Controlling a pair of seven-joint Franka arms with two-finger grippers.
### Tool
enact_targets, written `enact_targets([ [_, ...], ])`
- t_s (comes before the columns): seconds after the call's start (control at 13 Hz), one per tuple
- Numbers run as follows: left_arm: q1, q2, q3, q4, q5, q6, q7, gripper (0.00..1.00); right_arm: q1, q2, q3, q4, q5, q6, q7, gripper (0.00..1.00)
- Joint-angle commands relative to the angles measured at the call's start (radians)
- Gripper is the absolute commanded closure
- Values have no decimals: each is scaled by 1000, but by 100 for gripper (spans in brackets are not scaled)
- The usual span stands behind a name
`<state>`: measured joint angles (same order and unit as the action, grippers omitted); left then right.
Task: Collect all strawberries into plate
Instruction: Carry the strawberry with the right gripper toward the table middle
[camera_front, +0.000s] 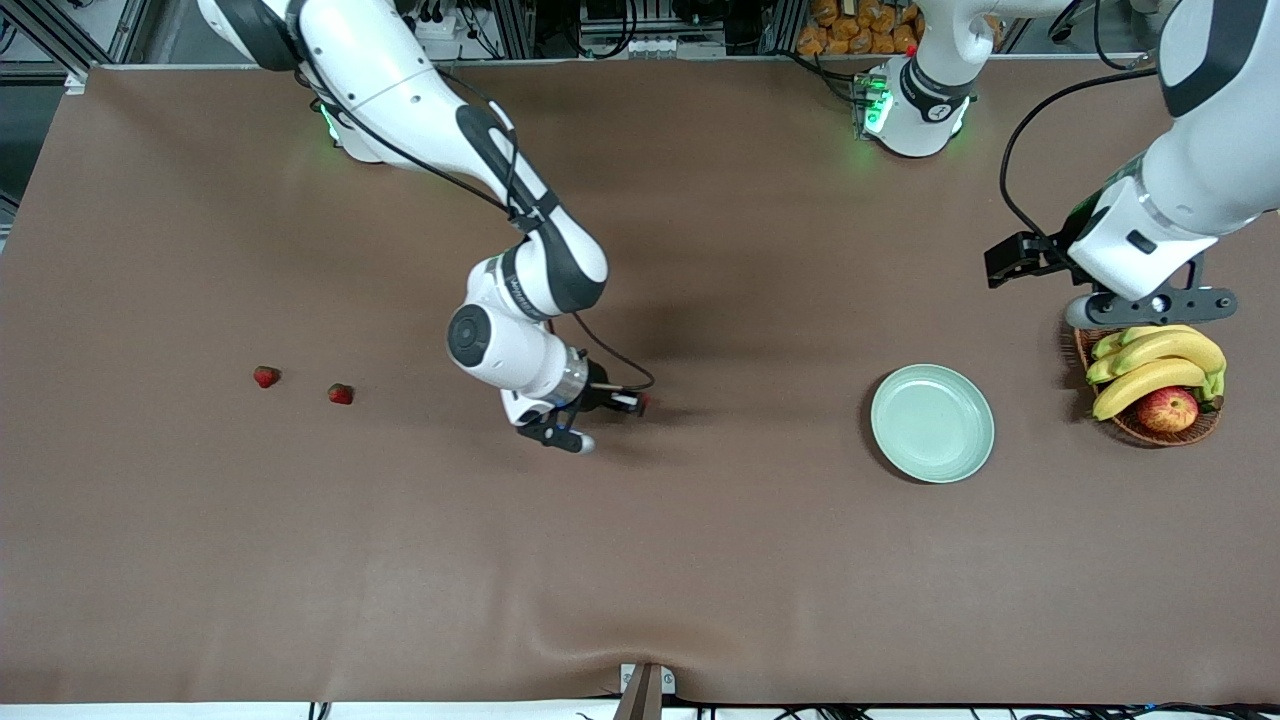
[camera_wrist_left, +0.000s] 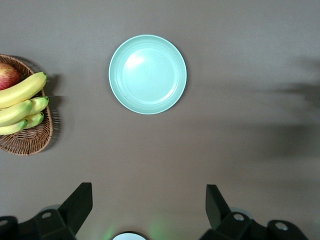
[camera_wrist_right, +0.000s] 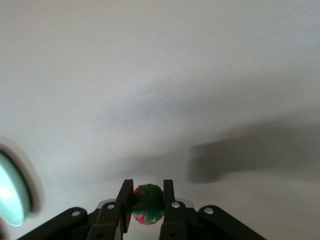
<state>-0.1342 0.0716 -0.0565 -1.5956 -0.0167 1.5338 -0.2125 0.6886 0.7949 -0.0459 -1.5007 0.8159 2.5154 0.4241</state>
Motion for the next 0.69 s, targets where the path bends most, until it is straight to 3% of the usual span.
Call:
enact_targets([
  [0.0, 11, -27, -6, -27, -8, 11, 4, 0, 64, 110, -12, 128, 109, 84, 7, 85],
  [0.08, 4, -26, -6, -27, -8, 11, 4, 0, 83, 131, -12, 141, 135, 112, 7, 81],
  [0.23, -1, -3, -31, -41, -8, 26, -2, 0, 106, 153, -12, 143, 141, 121, 7, 63],
  [0.62, -7, 40, -117, -254, -19, 363, -140, 0, 88, 120, -15, 132, 149, 120, 15, 8],
])
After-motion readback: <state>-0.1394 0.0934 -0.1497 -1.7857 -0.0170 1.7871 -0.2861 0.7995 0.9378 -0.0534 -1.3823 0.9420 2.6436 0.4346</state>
